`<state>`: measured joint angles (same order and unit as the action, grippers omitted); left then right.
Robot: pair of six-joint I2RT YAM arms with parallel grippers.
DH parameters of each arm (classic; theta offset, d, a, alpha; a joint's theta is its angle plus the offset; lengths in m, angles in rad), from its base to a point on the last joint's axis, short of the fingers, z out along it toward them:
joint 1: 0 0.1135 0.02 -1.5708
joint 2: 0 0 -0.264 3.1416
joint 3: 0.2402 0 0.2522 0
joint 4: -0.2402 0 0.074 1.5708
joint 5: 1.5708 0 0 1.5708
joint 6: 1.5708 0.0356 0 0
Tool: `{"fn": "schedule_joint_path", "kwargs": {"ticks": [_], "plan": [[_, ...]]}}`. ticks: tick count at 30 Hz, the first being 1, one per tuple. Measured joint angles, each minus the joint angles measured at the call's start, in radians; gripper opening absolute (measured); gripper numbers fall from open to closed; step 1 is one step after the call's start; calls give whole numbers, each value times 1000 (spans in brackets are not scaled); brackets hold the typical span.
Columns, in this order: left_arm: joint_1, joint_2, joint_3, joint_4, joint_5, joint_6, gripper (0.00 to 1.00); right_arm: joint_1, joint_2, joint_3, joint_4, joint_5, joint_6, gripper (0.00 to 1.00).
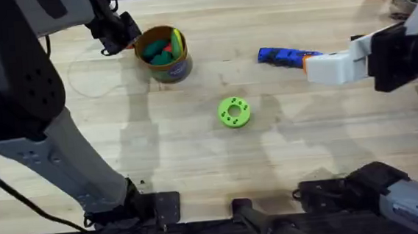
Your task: Pick up the gripper from the table and insert it into the empty holder that is missing its gripper. Then pick up a screw, insert it into the mounting hole, and use the screwdriver to tighten it. Finally, clean up the table by picking up the vegetable and placing it into the bucket.
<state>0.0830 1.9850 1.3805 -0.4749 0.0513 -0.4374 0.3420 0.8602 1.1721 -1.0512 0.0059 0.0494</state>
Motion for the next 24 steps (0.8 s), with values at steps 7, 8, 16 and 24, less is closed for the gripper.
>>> {"fn": "schedule_joint_path", "kwargs": {"ticks": [7, 8, 16, 24], "plan": [[0, -4, 2, -15, -1, 0, 12, 0, 21, 0, 0, 0, 0, 980], [0, -10, 3, -33, -4, 0, 12, 0, 21, 0, 0, 0, 0, 980], [6, -218, -7, -280, -53, 6, 10, 0, 21, 0, 12, 0, 0, 980], [-22, -559, -7, -492, -66, 13, 10, 0, -1, 0, 50, 0, 0, 980]]}}
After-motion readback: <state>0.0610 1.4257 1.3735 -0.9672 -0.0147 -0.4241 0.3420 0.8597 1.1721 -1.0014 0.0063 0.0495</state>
